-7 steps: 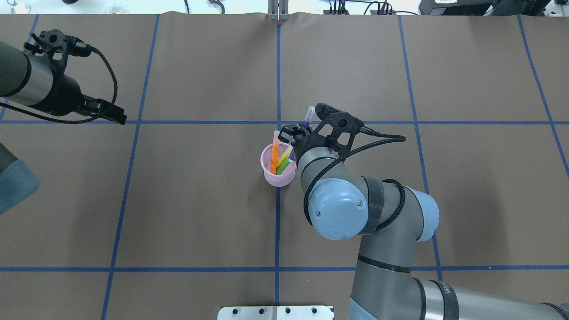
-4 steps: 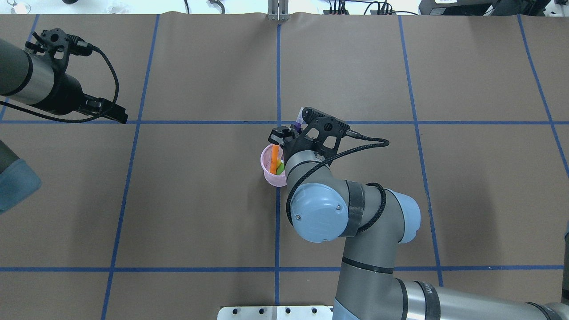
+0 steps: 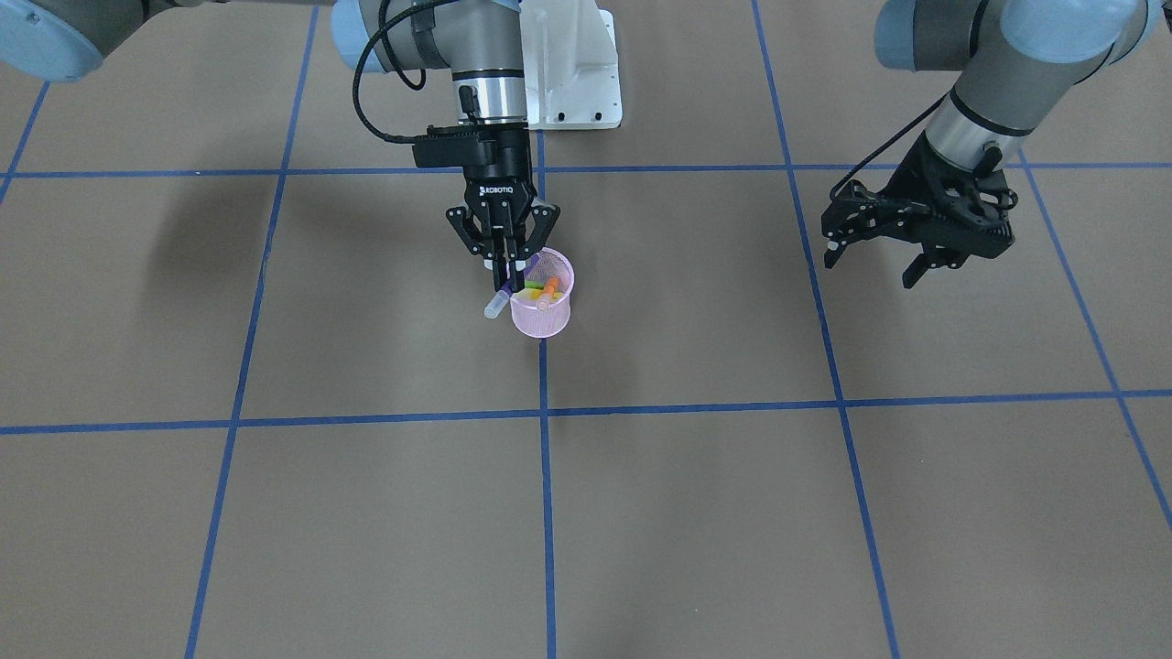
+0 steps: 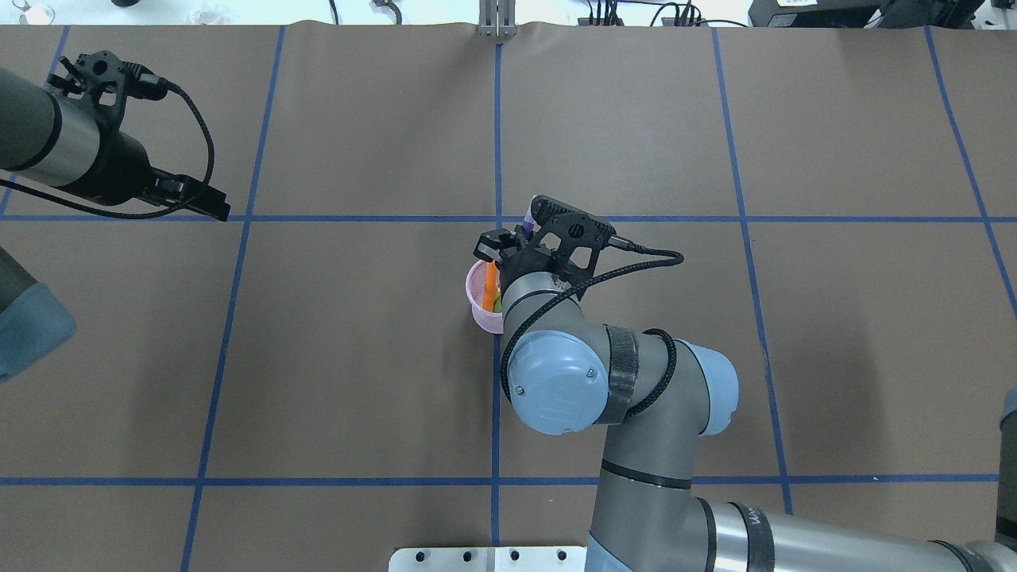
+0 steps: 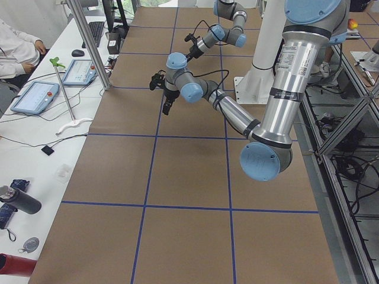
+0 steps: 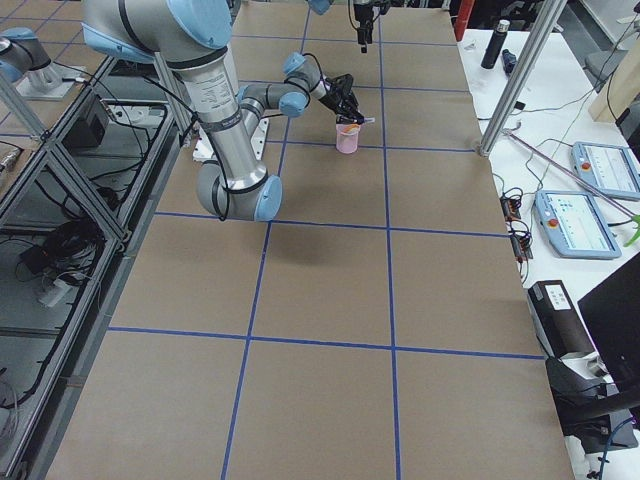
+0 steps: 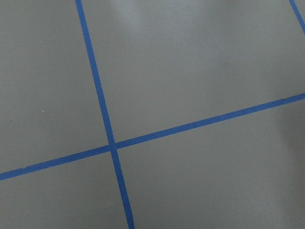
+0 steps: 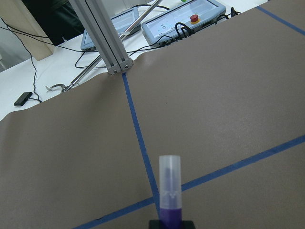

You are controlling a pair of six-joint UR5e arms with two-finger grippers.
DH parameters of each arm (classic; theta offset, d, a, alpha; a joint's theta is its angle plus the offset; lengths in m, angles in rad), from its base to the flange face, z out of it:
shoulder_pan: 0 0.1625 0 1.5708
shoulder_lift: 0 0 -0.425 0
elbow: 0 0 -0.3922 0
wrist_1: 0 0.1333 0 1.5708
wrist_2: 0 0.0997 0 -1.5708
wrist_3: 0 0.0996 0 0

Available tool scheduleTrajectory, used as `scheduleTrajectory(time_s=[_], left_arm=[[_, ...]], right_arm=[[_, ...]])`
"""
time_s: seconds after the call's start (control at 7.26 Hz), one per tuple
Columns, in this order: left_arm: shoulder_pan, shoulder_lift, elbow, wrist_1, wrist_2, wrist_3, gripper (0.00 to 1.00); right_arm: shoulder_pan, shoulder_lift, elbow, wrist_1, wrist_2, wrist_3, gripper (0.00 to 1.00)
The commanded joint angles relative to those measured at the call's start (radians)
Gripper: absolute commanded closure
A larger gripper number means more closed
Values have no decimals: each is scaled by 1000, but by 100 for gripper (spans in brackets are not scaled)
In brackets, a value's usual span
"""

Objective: Collect pens into pen holder

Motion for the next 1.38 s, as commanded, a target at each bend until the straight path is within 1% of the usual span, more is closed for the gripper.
scheduleTrajectory(time_s=[0.0, 0.14, 0.28, 0.41, 0.55, 0.69, 0.83, 0.96, 1.1, 1.24], left_arm=[[0, 0, 1, 0, 0, 0, 1], [0, -2, 1, 0, 0, -1, 1], [-1, 0, -4, 0, -5, -4, 1], [-3, 4, -10, 0, -5, -7, 1], [-6, 13, -11, 1, -6, -6, 1], [-12, 18, -18, 9, -8, 9, 1], [-23, 29, -22, 20, -8, 11, 0], [-43, 65, -36, 32, -9, 52, 0], [-91, 122, -72, 102, -11, 184, 0], [-154, 148, -102, 218, -24, 333, 0]], right_arm=[[-1, 11, 7, -47, 1, -6, 11], [-1, 11, 18, -51, 7, -10, 3], [10, 9, 45, -64, 41, -35, 2], [55, 9, 76, -86, 137, -54, 2], [129, 5, 93, -94, 274, -100, 1], [219, -3, 98, -94, 420, -186, 1], [317, -32, 102, -94, 576, -299, 1], [421, -72, 104, -92, 728, -460, 1], [524, -114, 105, -92, 873, -616, 1], [627, -170, 105, -92, 1006, -757, 1]])
